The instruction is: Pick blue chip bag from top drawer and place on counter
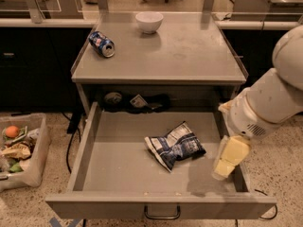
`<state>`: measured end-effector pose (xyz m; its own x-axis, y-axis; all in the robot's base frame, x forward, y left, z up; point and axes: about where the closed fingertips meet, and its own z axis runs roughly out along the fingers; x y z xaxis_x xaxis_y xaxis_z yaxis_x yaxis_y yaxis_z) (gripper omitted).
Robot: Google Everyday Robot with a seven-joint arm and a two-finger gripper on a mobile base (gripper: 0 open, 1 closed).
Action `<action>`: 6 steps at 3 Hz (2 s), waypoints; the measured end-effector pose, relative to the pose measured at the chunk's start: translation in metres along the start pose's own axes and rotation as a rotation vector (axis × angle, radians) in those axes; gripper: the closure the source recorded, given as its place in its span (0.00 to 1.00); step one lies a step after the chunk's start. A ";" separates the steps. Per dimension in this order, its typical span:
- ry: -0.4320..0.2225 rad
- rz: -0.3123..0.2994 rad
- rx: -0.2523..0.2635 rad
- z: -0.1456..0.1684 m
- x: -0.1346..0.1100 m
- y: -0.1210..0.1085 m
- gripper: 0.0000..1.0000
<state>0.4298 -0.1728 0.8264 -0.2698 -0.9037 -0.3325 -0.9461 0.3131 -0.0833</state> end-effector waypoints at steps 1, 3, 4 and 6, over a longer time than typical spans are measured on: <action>-0.038 -0.016 -0.017 0.053 -0.019 -0.016 0.00; -0.092 0.029 -0.008 0.119 -0.043 -0.034 0.00; -0.096 0.039 -0.020 0.131 -0.045 -0.033 0.00; -0.190 0.167 -0.137 0.225 -0.054 -0.035 0.00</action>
Offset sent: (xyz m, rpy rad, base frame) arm 0.0954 0.0977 -0.1558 0.1433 0.0118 -0.0684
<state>0.5179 -0.0699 0.6361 -0.3976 -0.7681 -0.5020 -0.9103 0.3987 0.1109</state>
